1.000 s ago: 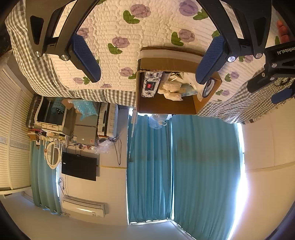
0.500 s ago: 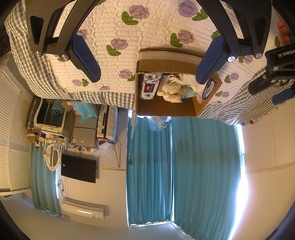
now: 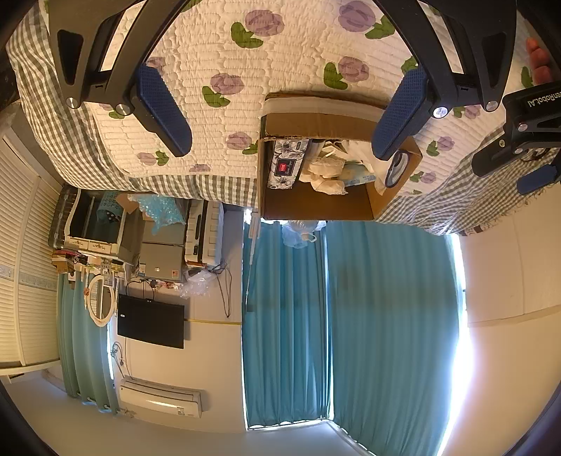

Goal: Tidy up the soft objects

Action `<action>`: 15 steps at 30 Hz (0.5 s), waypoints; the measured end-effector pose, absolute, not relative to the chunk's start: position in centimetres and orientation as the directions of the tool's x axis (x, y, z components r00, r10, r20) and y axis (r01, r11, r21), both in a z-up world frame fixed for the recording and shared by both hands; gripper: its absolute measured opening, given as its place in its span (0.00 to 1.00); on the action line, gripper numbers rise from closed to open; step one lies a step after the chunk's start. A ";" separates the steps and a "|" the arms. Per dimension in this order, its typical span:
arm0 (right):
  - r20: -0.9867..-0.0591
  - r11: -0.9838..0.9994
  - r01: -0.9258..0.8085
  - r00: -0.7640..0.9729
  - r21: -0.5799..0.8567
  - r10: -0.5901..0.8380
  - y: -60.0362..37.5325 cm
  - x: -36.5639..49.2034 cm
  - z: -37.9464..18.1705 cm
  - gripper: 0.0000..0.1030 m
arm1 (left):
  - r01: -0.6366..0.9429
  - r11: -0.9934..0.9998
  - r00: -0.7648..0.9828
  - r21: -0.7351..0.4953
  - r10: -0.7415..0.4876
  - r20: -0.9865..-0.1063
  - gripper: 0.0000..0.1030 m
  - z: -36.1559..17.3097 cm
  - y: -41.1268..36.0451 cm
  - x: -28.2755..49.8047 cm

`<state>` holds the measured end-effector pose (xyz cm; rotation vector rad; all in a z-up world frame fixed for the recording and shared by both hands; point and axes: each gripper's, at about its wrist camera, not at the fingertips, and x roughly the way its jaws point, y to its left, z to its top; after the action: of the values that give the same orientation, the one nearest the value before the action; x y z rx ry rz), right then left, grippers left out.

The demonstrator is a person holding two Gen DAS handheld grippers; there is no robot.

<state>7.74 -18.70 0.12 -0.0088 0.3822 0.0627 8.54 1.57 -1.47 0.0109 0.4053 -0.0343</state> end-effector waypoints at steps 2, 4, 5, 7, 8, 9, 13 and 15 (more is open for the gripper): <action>-0.375 0.998 -0.068 0.925 0.005 0.065 -18.7 7.7 0.1 1.00 | 0.037 0.999 0.918 0.003 -0.033 -0.396 1.00 -1.5 1.5 8.5; -0.377 0.998 -0.068 0.924 0.004 0.065 -18.6 7.7 0.0 1.00 | 0.037 0.999 0.917 0.004 -0.033 -0.398 1.00 -1.5 1.5 8.6; -0.378 0.998 -0.070 0.924 0.004 0.066 -18.6 7.7 0.0 1.00 | 0.036 0.999 0.917 0.004 -0.032 -0.398 1.00 -1.5 1.4 8.6; -0.377 0.997 -0.071 0.924 0.005 0.068 -18.6 7.7 0.0 1.00 | 0.038 0.999 0.917 0.003 -0.033 -0.398 1.00 -1.5 1.5 8.6; -0.377 0.998 -0.070 0.924 0.005 0.067 -18.6 7.7 -0.1 1.00 | 0.037 0.999 0.917 0.002 -0.033 -0.397 1.00 -1.5 1.4 8.6; -0.377 0.998 -0.069 0.924 0.006 0.067 -18.6 7.7 -0.1 1.00 | 0.037 0.999 0.917 0.003 -0.033 -0.398 1.00 -1.5 1.4 8.6; -0.377 0.998 -0.070 0.924 0.006 0.067 -18.6 7.7 -0.1 1.00 | 0.037 0.999 0.917 0.004 -0.032 -0.398 1.00 -1.5 1.4 8.6; -0.377 0.997 -0.070 0.924 0.006 0.068 -18.6 7.7 -0.1 1.00 | 0.038 0.999 0.916 0.005 -0.033 -0.400 1.00 -1.5 1.4 8.6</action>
<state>7.74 -18.60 -0.07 -0.0074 0.3866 0.0708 8.61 1.38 -1.51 0.0130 0.4115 -0.0366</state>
